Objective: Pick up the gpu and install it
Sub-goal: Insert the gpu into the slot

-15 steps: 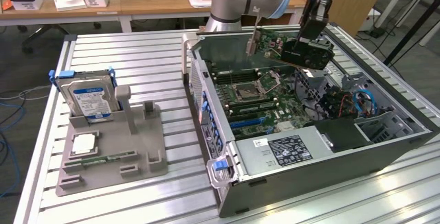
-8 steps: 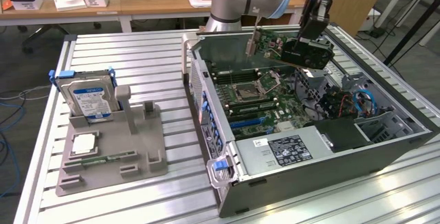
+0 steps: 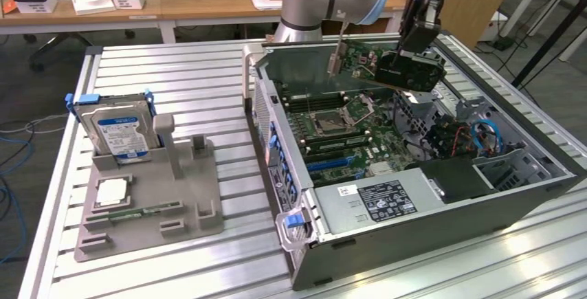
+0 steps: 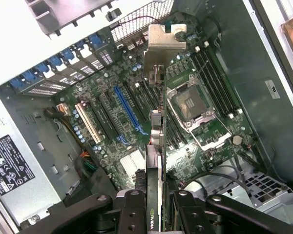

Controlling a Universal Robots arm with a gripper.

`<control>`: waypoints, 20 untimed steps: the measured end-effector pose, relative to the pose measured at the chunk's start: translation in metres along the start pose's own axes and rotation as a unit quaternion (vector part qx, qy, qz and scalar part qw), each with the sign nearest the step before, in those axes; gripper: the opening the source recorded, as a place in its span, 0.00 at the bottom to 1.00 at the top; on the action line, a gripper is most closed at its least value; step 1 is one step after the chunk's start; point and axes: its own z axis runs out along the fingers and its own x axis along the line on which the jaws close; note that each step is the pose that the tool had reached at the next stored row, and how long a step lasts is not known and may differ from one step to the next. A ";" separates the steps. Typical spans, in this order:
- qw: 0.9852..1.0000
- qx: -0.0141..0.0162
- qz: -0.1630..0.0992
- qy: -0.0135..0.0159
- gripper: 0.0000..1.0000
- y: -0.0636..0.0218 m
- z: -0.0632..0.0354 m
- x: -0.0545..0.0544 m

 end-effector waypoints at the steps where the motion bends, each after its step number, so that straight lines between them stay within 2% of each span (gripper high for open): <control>1: 1.000 0.000 -0.002 0.000 0.26 0.0000 0.0000 0.000; 20: 0.999 -0.001 -0.040 0.000 0.26 0.0000 0.0000 0.000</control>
